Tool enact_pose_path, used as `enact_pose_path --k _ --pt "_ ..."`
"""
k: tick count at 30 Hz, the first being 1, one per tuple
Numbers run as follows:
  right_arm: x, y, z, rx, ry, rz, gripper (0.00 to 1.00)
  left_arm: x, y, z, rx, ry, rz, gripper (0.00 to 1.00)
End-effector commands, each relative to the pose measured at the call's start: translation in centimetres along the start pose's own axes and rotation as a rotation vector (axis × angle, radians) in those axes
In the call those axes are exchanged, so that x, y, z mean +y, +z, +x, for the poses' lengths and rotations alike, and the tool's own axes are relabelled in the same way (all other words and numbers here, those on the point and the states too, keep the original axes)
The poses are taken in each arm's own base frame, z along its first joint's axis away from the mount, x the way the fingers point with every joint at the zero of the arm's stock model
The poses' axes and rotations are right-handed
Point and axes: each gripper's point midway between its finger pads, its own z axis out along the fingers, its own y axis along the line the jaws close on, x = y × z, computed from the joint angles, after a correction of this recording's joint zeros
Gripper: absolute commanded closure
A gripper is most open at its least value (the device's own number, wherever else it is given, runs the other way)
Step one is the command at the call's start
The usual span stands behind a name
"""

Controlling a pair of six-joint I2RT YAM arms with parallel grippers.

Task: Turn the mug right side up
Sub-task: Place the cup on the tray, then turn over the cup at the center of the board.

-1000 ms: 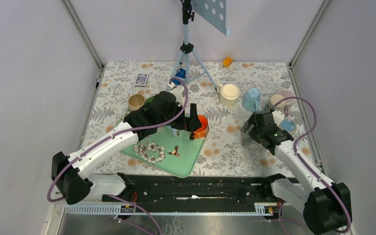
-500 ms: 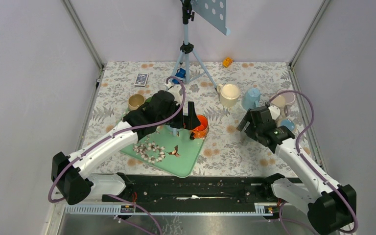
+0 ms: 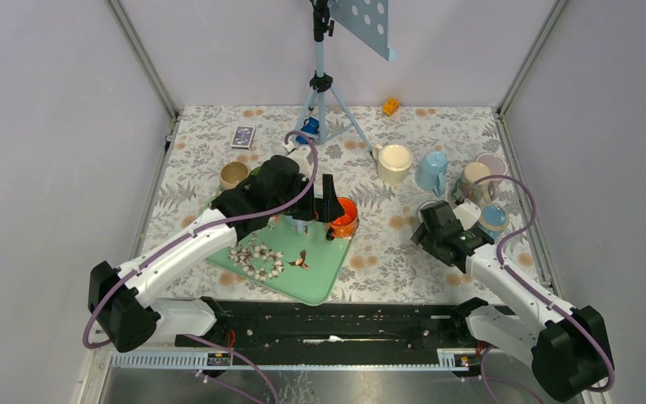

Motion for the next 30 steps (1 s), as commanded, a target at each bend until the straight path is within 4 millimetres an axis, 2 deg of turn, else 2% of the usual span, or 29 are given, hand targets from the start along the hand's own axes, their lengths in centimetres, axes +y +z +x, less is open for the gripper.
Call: enact_pose_path --k 1,4,15,30 --pt "-0.2 0.5 -1.5 -0.08 0.026 0.046 0.28 -0.9 -0.3 -1.0 -0.041 -0.007 0.042 0.01" --pt "-0.1 0.8 -1.8 -0.086 0.011 0.065 0.35 -0.9 -0.3 -1.0 -0.037 -0.011 0.044 0.01" --pt "1.1 0.9 -2.8 -0.106 -0.045 0.038 0.48 -1.0 0.1 -0.9 -0.023 -0.02 0.048 0.01" --pt "1.5 1.3 -2.4 -0.079 -0.123 0.025 0.67 -1.0 0.5 -0.3 -0.005 -0.051 0.054 0.01"
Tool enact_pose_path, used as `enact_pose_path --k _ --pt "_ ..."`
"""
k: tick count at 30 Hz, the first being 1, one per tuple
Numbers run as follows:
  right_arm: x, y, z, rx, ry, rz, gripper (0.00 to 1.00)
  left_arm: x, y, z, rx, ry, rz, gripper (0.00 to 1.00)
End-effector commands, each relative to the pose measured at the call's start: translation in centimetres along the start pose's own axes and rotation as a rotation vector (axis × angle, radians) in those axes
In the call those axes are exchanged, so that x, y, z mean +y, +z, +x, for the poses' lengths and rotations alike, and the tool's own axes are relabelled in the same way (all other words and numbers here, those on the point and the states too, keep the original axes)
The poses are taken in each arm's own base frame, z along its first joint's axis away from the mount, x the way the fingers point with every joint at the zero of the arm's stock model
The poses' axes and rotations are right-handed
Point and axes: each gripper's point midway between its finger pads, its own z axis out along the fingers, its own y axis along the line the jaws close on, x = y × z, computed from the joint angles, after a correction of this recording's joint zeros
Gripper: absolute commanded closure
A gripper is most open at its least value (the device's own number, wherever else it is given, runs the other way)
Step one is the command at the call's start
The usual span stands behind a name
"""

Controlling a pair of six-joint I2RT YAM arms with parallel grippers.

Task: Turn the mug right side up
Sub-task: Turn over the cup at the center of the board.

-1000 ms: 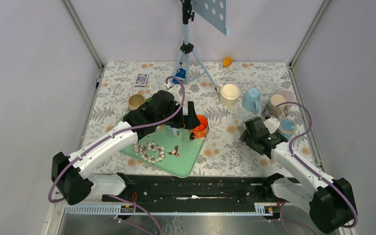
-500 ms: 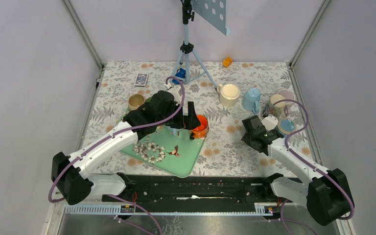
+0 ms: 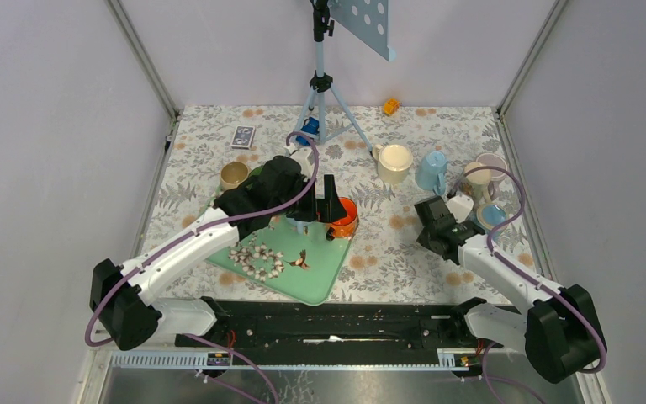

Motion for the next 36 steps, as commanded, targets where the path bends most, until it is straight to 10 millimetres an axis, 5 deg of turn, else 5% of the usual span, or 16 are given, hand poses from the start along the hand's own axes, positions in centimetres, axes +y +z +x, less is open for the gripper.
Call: enact_pose_path --k 1,8,27,36 --pt "1.1 -0.5 -1.5 -0.037 -0.022 -0.024 0.69 -0.8 0.1 -0.9 -0.033 -0.011 0.04 0.01" --pt "1.9 -1.3 -2.0 -0.025 -0.048 -0.058 1.0 -0.9 0.3 -0.4 -0.024 -0.045 0.056 0.01" --pt "9.8 -11.0 -7.1 -0.077 0.046 -0.549 1.0 -3.0 1.7 0.5 0.014 -0.238 0.223 0.01" --pt "10.3 -10.5 -6.7 -0.049 0.034 -0.551 1.0 -3.7 2.5 1.3 0.059 -0.282 0.3 0.01"
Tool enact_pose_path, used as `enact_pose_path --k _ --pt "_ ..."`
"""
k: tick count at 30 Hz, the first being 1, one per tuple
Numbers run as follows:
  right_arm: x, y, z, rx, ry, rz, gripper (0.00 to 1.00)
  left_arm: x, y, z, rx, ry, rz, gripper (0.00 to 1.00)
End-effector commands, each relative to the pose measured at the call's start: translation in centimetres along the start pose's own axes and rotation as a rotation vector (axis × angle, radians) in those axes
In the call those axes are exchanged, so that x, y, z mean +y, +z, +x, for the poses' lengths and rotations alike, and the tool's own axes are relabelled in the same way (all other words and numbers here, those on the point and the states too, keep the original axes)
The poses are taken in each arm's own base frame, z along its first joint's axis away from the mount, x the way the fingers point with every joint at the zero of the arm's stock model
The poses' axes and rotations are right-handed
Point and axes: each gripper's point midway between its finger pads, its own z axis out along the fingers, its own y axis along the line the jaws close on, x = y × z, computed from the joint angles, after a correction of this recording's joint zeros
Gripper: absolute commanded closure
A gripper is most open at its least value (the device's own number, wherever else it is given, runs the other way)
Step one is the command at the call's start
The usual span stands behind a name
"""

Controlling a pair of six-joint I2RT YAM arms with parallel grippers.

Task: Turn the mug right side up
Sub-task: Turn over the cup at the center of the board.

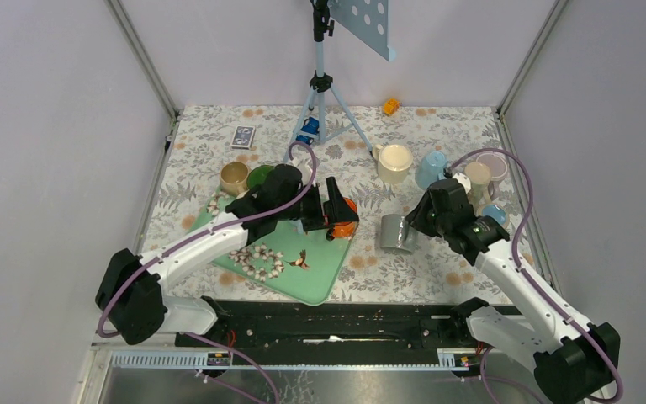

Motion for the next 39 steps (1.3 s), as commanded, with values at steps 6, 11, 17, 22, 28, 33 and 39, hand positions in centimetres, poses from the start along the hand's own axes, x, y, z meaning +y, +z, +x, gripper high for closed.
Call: enact_pose_path --k 6,11,17,22,28,33,39 --pt "4.0 -0.4 -2.7 -0.068 0.03 -0.137 1.0 -2.3 0.3 -0.2 0.019 0.024 0.137 0.01" --pt "4.3 -0.4 -2.9 -0.062 0.042 -0.138 1.0 -2.6 0.7 0.3 0.044 0.066 0.154 0.01" --pt "4.5 -0.5 -2.8 -0.041 0.078 -0.124 1.0 -4.3 1.1 0.7 0.015 0.201 0.146 0.01" --pt "4.6 -0.6 -2.7 -0.028 0.102 -0.123 1.0 -5.2 2.4 1.3 -0.015 0.299 0.077 0.03" --pt "4.5 -1.0 -2.5 -0.026 0.114 -0.127 1.0 -4.7 2.9 1.4 -0.043 0.338 0.036 0.06" --pt "4.7 -1.0 -2.4 -0.009 0.14 -0.125 1.0 -4.2 3.0 1.5 -0.084 0.394 -0.011 0.08" --pt "3.8 -0.4 -2.1 -0.013 0.157 -0.082 1.0 -4.6 3.2 1.8 -0.083 0.404 -0.004 0.09"
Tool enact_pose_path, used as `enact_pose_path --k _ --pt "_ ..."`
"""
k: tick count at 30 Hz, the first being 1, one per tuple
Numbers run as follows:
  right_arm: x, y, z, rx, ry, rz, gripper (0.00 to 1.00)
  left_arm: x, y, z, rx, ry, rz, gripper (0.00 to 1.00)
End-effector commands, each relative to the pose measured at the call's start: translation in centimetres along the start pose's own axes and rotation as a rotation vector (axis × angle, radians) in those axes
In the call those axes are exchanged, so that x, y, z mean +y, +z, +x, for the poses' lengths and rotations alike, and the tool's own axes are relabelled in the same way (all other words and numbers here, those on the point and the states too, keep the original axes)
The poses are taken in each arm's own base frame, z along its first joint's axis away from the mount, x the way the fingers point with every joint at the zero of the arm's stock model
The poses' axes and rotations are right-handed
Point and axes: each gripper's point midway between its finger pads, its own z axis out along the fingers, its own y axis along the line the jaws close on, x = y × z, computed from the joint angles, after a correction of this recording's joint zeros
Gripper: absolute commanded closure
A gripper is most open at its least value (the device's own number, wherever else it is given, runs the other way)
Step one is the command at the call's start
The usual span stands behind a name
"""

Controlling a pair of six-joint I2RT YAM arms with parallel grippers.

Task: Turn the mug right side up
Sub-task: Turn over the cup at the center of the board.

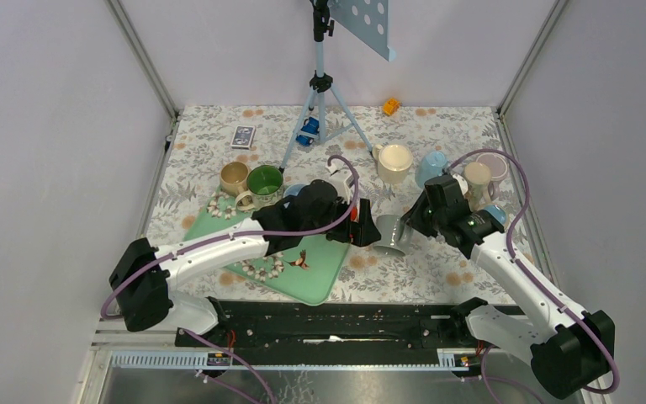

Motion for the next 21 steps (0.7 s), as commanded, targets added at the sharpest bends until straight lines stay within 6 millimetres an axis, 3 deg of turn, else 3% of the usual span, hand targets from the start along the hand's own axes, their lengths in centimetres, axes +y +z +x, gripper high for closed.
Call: enact_pose_path --k 1,9,15,21 --pt "3.1 -1.4 -2.5 -0.079 0.063 -0.096 1.0 -0.9 -0.1 -2.0 -0.071 0.045 0.011 0.09" --pt "3.0 -1.1 -2.0 -0.044 0.169 -0.061 1.0 -1.3 1.6 -2.2 -0.142 0.164 -0.095 0.12" --pt "2.9 -1.3 -1.7 -0.004 0.237 -0.012 1.0 -3.9 3.3 -3.0 -0.214 0.281 -0.13 0.16" --pt "3.0 -1.6 -1.5 0.015 0.277 0.0 1.0 -5.8 5.3 -1.6 -0.196 0.379 -0.116 0.23"
